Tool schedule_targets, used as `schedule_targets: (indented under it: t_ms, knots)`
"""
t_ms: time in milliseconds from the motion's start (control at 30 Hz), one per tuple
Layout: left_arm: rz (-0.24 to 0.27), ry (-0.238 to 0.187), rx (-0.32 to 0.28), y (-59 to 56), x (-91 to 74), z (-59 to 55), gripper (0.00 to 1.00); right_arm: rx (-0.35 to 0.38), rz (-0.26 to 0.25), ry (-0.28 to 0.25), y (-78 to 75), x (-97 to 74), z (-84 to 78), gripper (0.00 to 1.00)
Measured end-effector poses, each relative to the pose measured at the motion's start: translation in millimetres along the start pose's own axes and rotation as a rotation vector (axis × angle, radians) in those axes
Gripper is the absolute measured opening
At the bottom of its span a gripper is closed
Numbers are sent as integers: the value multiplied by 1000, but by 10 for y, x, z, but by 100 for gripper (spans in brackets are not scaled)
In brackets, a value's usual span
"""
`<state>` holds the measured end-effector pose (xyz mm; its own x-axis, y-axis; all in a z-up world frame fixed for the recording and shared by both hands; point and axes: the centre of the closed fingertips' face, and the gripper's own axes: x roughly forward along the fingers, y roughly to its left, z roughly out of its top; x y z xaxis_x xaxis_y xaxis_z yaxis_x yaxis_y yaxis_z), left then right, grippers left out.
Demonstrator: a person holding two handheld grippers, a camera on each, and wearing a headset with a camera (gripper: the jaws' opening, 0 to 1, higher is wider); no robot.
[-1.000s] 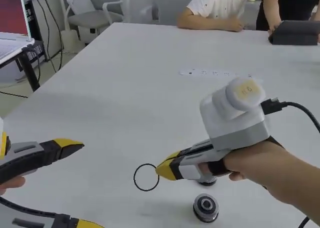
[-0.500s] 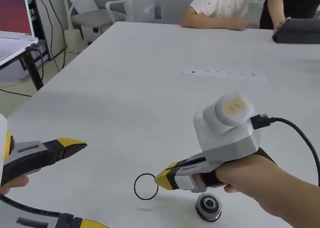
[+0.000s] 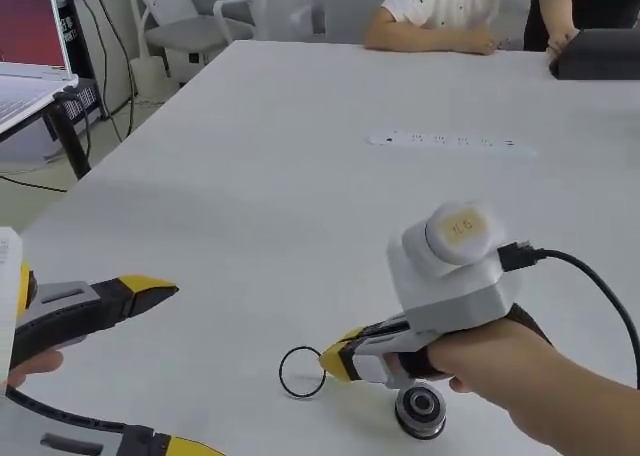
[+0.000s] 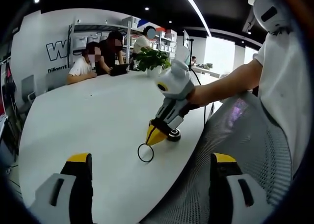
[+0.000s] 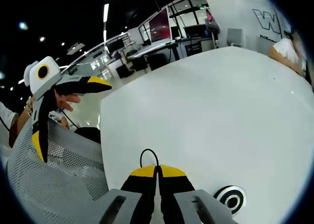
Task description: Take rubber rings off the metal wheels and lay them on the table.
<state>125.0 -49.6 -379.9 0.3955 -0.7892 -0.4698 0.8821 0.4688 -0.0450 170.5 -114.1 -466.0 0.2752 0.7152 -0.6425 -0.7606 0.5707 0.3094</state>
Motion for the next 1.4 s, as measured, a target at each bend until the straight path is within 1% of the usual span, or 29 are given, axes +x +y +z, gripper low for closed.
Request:
schedule_targets:
  t_ms: [267,767,1167,1300,1400]
  knots:
    - [-4,11,-2,-5,21,-19,99,-13,-8,23,1,59,-79,0]
    - [-28,32,-4,-49,73,-63,99,-16,-22,38,-43,98,-169,0]
    - [-45,43,-2,-84,108,-88,98,2,-12,16,-42,94,-175,0]
    - [-48,46,-1,-86,114,-103,98,-9,-14,9,-39,94,-175,0]
    - [-50,41,-5,-94,118,-108,98,-31,-16,7,-35,95,-176,0]
